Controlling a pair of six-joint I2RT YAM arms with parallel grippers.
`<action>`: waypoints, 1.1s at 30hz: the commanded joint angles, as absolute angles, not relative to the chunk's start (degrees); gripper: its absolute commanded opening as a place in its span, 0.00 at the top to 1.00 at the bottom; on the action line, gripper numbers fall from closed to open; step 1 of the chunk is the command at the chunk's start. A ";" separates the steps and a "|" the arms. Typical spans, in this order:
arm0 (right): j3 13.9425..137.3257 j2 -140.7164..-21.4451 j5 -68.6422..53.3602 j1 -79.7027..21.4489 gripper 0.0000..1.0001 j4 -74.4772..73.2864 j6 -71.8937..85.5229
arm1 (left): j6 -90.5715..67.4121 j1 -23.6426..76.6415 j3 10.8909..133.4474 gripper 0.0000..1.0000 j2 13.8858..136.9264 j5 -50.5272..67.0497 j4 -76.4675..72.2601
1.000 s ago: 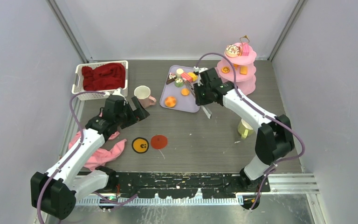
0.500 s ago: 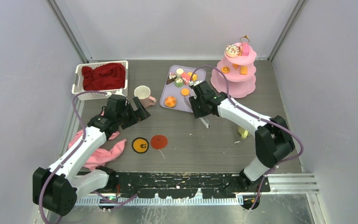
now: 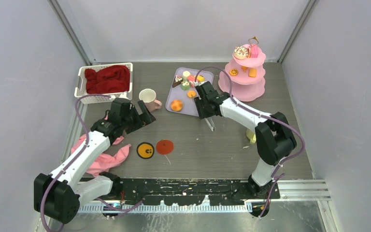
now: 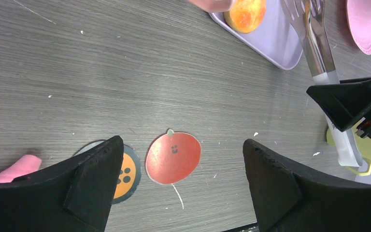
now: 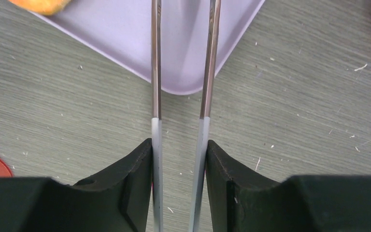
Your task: Serve the afternoon tea
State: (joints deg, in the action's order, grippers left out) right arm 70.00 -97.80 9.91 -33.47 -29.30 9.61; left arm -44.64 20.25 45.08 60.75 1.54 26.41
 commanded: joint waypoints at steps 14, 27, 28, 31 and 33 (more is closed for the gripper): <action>80.54 -104.67 9.57 -33.57 0.52 -26.62 7.53 | -44.30 19.96 45.66 0.07 60.00 0.53 24.09; 83.60 -108.32 9.93 -33.57 0.50 -26.61 7.15 | -44.21 19.98 45.39 0.07 59.41 0.00 24.59; 83.80 -108.51 9.89 -33.57 0.50 -26.54 7.06 | -44.21 19.95 45.36 0.07 59.37 0.00 24.61; 84.24 -108.97 9.91 -33.57 0.50 -26.24 7.00 | -44.21 20.00 45.16 0.07 59.24 0.00 24.61; 84.67 -109.35 9.84 -33.57 0.50 -26.14 6.97 | -44.20 19.94 45.09 0.07 59.18 0.00 24.61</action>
State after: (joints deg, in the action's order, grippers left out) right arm 81.38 -109.32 9.37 -33.50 -28.77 7.64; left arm -44.62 20.23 45.08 60.73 1.02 26.44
